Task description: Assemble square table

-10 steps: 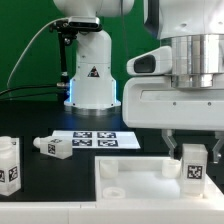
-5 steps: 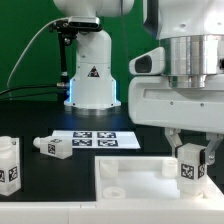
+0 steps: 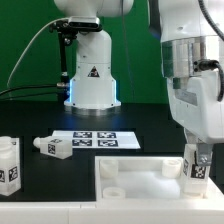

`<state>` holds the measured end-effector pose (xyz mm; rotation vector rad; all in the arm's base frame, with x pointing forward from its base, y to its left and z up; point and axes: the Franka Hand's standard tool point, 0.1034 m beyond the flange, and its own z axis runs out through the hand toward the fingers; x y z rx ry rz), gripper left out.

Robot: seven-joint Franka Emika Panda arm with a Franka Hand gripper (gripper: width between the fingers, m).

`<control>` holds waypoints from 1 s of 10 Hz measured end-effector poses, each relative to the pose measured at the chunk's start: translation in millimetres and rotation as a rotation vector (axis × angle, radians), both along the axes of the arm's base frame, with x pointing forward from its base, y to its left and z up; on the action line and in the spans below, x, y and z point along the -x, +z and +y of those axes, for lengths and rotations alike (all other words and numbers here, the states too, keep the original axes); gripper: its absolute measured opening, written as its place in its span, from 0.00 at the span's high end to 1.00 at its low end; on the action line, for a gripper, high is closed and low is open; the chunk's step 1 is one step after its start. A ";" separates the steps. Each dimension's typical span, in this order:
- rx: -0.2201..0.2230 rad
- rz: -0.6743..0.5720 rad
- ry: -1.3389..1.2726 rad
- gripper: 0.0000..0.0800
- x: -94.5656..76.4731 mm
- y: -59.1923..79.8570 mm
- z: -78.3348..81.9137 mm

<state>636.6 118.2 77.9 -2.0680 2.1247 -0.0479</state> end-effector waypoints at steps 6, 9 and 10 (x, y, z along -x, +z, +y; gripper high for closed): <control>0.131 -0.050 0.752 0.23 0.2 0.8 -4.3; 0.206 -0.075 1.102 0.19 -2.9 2.6 -6.3; 0.255 -0.105 1.329 0.19 -6.8 4.1 -6.8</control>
Offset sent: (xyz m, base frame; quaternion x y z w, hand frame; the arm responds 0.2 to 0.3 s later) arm 0.0065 0.0128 0.0040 0.0190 -0.0202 -0.5214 0.8528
